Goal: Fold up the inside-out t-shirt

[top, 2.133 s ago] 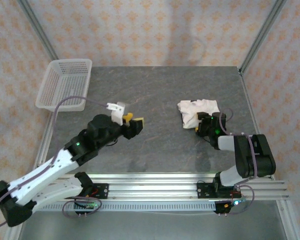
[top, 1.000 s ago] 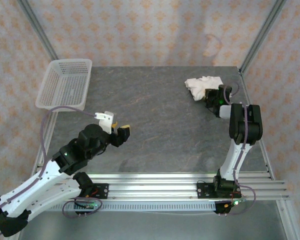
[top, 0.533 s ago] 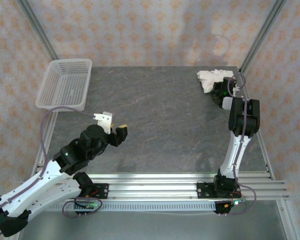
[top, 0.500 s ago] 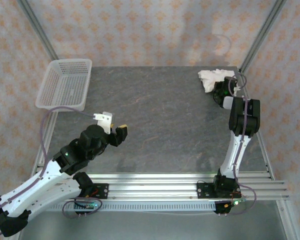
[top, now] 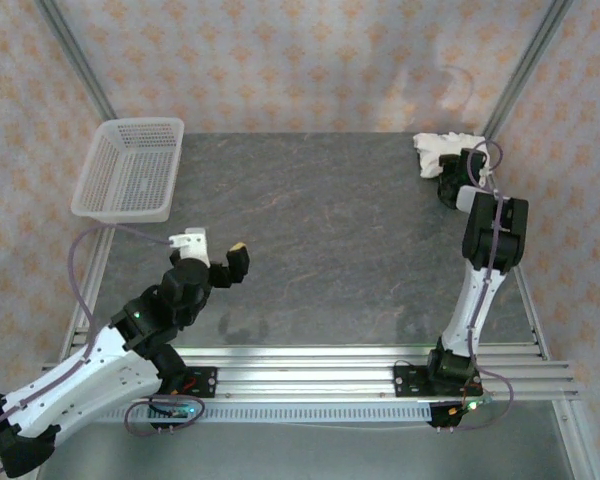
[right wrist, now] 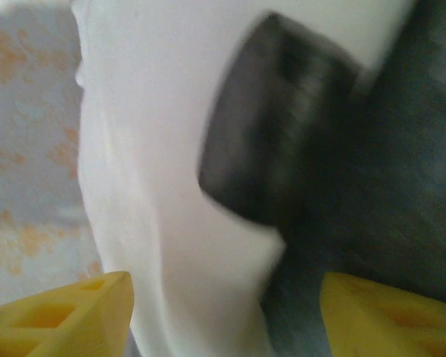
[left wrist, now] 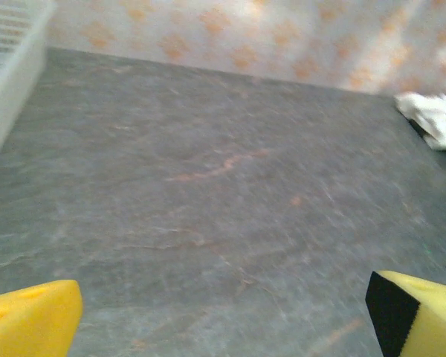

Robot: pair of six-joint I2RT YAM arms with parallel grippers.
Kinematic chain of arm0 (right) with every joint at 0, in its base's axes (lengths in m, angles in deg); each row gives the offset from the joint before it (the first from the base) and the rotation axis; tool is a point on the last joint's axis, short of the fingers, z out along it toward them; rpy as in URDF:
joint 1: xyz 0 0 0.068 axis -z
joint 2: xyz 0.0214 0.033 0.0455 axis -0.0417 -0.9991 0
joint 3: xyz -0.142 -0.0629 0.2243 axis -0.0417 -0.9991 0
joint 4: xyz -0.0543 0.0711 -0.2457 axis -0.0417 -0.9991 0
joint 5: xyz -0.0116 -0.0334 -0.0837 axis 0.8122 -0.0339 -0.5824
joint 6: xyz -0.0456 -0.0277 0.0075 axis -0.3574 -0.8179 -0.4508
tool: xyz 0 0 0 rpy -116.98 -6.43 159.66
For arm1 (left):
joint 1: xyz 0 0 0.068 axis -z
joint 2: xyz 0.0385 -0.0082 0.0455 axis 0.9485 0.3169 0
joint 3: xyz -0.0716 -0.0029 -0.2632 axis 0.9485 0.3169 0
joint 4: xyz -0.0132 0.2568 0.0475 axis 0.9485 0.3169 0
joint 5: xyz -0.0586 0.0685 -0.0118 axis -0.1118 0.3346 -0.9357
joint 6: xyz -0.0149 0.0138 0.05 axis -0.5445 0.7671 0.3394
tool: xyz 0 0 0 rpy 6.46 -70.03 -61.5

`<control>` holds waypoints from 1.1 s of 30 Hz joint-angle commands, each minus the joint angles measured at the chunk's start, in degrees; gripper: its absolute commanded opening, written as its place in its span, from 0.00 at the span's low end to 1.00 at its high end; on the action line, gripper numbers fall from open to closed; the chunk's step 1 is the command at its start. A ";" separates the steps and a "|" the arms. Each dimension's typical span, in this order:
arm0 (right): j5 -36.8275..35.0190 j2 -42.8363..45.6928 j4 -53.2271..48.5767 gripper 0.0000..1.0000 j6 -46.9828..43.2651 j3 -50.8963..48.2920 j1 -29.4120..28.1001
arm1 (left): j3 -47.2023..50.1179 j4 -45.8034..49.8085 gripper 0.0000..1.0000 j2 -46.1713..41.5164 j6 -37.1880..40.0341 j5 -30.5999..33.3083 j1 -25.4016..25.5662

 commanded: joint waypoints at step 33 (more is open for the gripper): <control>-23.47 36.04 38.42 0.99 -61.54 -59.55 -13.61 | 12.60 -54.15 1.00 36.75 23.05 -8.88 -41.47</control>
